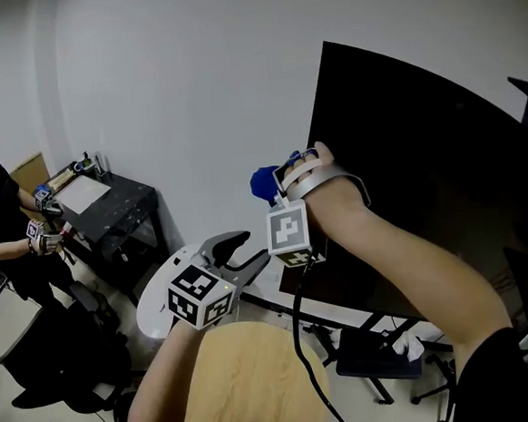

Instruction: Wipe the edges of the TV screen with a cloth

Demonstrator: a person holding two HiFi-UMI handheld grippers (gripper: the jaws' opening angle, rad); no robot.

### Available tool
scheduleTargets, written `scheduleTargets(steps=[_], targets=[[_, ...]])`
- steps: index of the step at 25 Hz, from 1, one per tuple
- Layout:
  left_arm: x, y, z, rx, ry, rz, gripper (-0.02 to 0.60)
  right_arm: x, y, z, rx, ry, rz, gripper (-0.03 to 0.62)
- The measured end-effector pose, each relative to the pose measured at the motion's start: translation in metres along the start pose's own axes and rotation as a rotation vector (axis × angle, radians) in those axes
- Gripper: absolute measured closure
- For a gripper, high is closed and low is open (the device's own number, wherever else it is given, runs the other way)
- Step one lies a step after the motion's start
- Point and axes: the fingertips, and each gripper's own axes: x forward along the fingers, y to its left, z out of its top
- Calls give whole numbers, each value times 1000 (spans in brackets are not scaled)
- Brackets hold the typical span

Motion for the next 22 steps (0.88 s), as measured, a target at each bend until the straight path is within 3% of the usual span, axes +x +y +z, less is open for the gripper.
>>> scheduleTargets(steps=[7, 11, 13, 17, 19, 22], targets=[[6, -2, -17, -3, 24, -6, 362, 2, 14, 18, 94, -56, 10, 451], [1, 5, -24, -23, 21, 14, 360, 1, 17, 28, 210, -84, 25, 451], [-1, 8, -31, -37, 29, 25, 360, 3, 13, 37, 341, -152, -13, 451], [-5, 13, -39, -43, 36, 37, 360, -11, 0, 43, 769, -379, -22, 451], [-7, 14, -35, -42, 22, 39, 360, -22, -12, 31, 943, -444, -51, 451], [-7, 15, -23, -27, -5, 38, 360, -32, -20, 8, 1058, -437, -111, 452]])
